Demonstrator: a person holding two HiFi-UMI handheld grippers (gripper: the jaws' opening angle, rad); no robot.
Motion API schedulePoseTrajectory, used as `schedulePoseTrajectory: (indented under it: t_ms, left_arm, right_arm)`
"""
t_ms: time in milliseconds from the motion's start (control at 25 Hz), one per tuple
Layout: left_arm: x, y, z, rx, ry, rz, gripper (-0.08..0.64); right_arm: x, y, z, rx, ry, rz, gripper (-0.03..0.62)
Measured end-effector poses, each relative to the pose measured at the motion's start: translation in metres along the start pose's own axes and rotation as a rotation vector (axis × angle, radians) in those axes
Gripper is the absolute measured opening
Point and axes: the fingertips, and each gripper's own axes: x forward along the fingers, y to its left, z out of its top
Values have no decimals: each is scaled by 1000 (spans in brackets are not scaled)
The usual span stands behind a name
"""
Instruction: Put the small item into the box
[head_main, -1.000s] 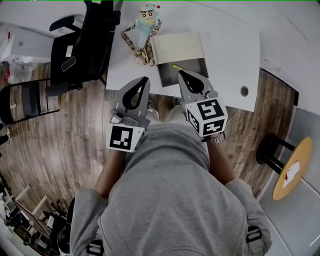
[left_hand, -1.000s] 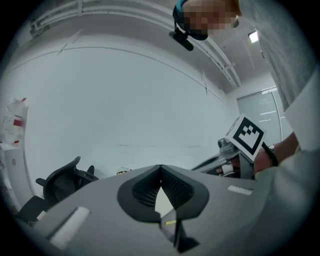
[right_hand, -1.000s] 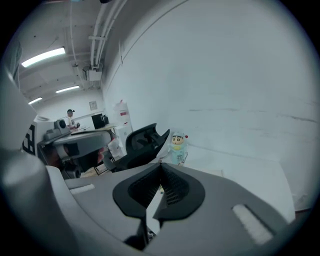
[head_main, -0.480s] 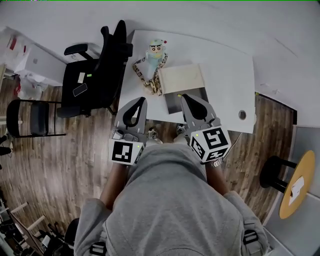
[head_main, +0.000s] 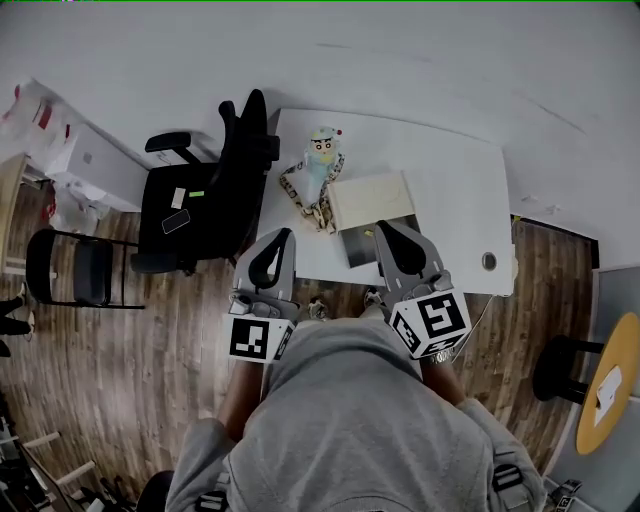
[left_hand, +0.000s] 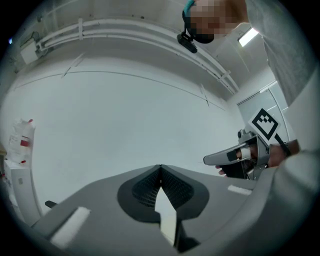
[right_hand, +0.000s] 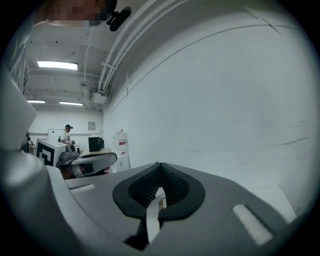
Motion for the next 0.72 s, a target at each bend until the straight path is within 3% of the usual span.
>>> schedulePoseTrajectory:
  t_ms: [400,720]
  left_arm:
    - [3,3,11,-3,-26,-20,3]
    - [6,3,7,-1,-17,-43,3]
  right_arm:
    - [2,12,21,-35,-68,-8,15]
    - [5,10,17,-27,-67,-22,14]
